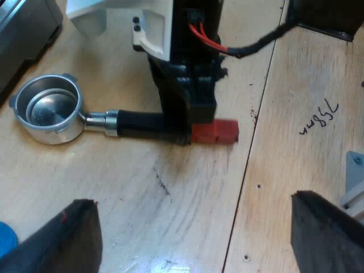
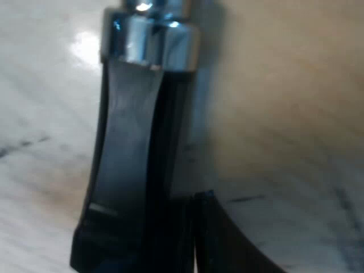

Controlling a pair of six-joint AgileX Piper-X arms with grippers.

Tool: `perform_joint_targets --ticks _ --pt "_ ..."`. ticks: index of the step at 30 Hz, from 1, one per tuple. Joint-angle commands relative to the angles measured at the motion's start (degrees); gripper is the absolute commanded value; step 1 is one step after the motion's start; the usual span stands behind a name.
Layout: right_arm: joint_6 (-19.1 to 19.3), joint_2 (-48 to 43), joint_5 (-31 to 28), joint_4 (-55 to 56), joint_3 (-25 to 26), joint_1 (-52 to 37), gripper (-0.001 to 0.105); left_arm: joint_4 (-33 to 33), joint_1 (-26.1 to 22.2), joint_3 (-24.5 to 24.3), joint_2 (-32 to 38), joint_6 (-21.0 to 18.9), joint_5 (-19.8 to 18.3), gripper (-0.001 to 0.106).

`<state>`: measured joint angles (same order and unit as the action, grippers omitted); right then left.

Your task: Put the handle in the coffee machine

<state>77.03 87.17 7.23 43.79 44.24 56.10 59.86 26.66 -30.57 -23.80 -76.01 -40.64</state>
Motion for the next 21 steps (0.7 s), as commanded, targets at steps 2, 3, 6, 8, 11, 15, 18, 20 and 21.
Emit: perform_joint_targets --ticks 2,3,6,8,11,15,18,20,21 --pt "-1.52 -0.08 0.80 -1.59 0.13 1.65 0.000 -0.56 0.19 -0.15 -0.05 0.05 -0.40 0.071" --pt "-1.66 -0.08 0.80 -1.72 0.13 1.76 0.000 -0.56 0.19 -0.15 -0.05 0.05 -0.40 0.071" --pt "-4.53 -0.08 0.80 -6.05 0.13 3.63 0.000 -0.56 0.19 -0.15 -0.05 0.05 -0.40 0.071" --pt "-5.65 -0.08 1.01 -7.52 0.13 3.73 0.000 -0.56 0.19 -0.15 -0.05 0.05 -0.40 0.071" --pt "-8.43 -0.08 1.71 -12.02 0.13 3.70 0.000 -0.56 0.19 -0.15 -0.05 0.05 -0.40 0.071" --pt "-9.50 -0.08 1.93 -15.52 0.13 4.07 0.000 -0.56 0.19 -0.15 -0.05 0.05 -0.40 0.071" --pt "-9.99 -0.05 1.93 -16.86 0.13 4.18 0.000 -0.56 0.19 -0.15 -0.05 0.05 -0.40 0.071" --pt "-10.01 -0.05 1.93 -16.88 0.13 4.18 0.000 -0.56 0.19 -0.15 -0.05 0.05 -0.40 0.071" --pt "-10.22 -0.05 1.93 -16.88 0.13 4.18 0.000 -0.56 0.19 -0.15 -0.05 0.05 -0.40 0.071"
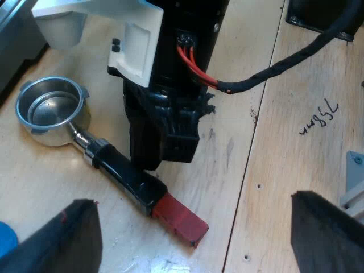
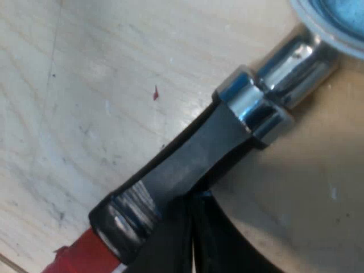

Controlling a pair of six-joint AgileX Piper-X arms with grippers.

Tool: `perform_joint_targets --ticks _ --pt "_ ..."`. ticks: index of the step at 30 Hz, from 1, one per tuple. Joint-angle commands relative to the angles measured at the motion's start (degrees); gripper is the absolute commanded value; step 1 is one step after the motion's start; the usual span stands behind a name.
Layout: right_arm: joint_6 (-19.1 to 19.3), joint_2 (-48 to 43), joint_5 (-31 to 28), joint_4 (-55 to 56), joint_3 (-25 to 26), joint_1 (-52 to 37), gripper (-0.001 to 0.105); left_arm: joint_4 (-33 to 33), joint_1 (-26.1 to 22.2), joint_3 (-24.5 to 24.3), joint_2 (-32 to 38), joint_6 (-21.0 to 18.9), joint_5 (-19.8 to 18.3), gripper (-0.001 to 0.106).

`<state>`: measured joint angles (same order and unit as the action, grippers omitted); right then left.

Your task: Put the handle in the coffee machine

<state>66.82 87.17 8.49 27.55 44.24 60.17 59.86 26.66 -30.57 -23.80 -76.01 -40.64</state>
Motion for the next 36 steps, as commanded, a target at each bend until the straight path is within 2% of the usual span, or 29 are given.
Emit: perform_joint_targets --ticks 1,18,23,28,36 --pt "-0.04 -0.05 0.67 -0.65 0.13 0.11 0.000 -0.56 0.19 -0.15 -0.05 0.05 -0.40 0.071" --pt "-1.63 -0.05 0.55 4.64 0.13 0.11 0.000 -0.56 0.19 -0.15 -0.05 0.05 -0.40 0.071" --pt "-3.31 1.64 0.53 2.30 0.13 0.11 0.000 -0.56 0.19 -0.15 -0.05 0.05 -0.40 0.071" --pt "-5.32 4.42 4.47 -1.35 0.51 0.11 0.000 -0.56 0.19 -0.15 -0.05 0.05 -0.40 0.071" --pt "-7.74 5.51 4.49 -8.30 2.85 0.16 0.000 -0.56 0.19 -0.15 -0.05 0.05 -0.40 0.071"
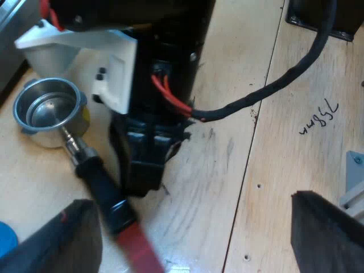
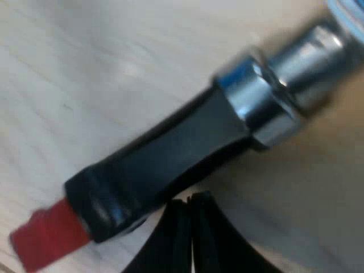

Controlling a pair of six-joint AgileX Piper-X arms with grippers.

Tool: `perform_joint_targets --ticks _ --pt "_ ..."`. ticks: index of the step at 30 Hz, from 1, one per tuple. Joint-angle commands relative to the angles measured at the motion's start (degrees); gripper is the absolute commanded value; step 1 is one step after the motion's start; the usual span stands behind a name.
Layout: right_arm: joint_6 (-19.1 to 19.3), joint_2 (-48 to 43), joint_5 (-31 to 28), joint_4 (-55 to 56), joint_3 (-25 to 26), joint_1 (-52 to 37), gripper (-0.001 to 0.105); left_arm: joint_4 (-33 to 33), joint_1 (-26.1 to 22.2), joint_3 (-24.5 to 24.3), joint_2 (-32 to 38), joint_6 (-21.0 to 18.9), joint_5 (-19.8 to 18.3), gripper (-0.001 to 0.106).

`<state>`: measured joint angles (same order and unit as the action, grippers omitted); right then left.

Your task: Put the handle in the coffee machine

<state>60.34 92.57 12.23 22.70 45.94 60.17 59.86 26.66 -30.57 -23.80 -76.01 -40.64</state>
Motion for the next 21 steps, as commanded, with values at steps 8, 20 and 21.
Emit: perform_joint_targets --ticks 8,20,21 --pt "-4.97 2.62 0.06 -12.79 1.26 0.16 0.000 -0.56 0.19 -0.15 -0.05 0.05 -0.40 0.071" --pt "-4.87 -0.40 1.91 -10.08 1.26 0.16 0.000 -0.56 0.19 -0.15 -0.05 0.05 -0.40 0.071" --pt "-4.87 -1.29 1.93 -9.53 1.26 0.16 0.000 -0.56 0.19 -0.15 -0.05 0.05 -0.40 0.071"
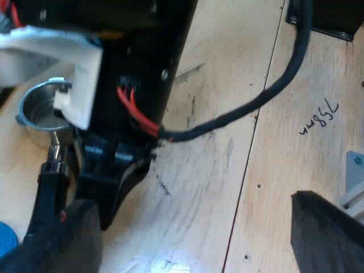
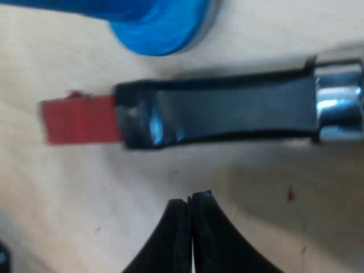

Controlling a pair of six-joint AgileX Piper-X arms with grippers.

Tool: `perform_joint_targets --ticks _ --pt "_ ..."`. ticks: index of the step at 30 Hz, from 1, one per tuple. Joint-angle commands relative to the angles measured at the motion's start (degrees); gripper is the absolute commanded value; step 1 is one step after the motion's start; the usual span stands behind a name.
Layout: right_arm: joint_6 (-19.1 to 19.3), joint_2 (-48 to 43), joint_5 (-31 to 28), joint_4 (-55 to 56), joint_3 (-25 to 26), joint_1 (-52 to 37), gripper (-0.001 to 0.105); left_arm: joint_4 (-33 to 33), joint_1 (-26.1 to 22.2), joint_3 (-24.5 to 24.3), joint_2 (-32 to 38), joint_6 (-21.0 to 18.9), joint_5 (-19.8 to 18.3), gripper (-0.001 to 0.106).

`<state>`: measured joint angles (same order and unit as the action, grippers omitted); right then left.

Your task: Put the handle in the coffee machine

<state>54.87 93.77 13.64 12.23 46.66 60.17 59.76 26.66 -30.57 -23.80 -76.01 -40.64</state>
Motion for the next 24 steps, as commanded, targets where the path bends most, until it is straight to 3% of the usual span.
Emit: perform_joint_targets --ticks 1,4,6,10,15,18,20,24 --pt "0.59 -3.21 0.52 1.67 0.54 0.16 0.000 -0.46 0.19 -0.15 -0.05 0.05 -0.40 0.071" --pt "1.70 -7.23 -0.41 5.78 0.54 0.16 0.000 -0.46 0.19 -0.15 -0.05 0.05 -0.40 0.071" --pt "3.84 -10.88 -4.40 10.15 0.54 0.16 0.000 -0.46 0.19 -0.46 -0.05 -0.71 0.12 0.071" --pt "4.08 -16.26 -8.43 15.63 0.54 0.16 0.000 -1.10 0.19 -2.07 -0.05 -1.05 1.04 0.071" --pt "4.38 -23.04 -11.40 21.01 0.54 0.16 0.000 -2.38 0.19 -5.65 -0.05 -1.05 8.54 0.071" --pt "5.20 -25.14 -11.66 23.04 0.54 0.16 0.000 -2.63 0.19 -6.47 0.10 -1.05 10.19 0.071" --pt "8.35 -27.60 -12.08 24.75 0.54 0.16 0.000 -2.09 0.19 -7.78 1.20 -3.56 10.87 0.071" --pt "8.52 -29.95 -14.32 26.54 0.54 0.16 0.000 -0.08 0.19 -7.95 4.69 -6.36 11.12 0.071"
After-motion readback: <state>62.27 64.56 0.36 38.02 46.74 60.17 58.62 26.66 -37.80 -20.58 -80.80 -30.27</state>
